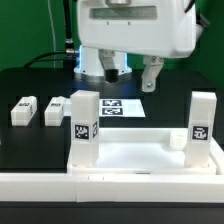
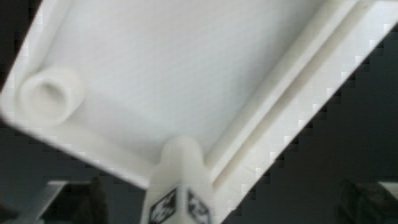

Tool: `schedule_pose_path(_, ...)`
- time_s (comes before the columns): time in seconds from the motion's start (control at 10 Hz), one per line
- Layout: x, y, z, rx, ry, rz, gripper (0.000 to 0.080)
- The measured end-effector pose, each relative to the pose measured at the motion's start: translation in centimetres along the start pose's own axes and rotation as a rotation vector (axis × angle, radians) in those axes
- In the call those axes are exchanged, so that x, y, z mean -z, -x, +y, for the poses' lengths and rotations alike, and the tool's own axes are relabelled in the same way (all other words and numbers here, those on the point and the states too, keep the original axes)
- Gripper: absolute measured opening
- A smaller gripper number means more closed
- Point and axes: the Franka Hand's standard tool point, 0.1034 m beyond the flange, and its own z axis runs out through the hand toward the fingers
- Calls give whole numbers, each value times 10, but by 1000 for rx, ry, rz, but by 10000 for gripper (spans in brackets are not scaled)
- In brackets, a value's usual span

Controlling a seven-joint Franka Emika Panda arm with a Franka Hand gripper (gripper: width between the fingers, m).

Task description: Assemble desk

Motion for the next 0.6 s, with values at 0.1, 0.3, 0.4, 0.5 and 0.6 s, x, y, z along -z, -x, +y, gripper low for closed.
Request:
schedule_pose_path(0.1,-3,0,2,16,11,7,649)
schedule_pose_path(0.3,-3,-1,2,15,11,8,649)
schedule_pose_path(0.4,-3,-1,2,15,12,8,649)
schedule_pose_path(0.5,-4,1,4,-13,10,1,649)
schedule_pose_path(0.6,-5,4,11,-90,8,-19,648)
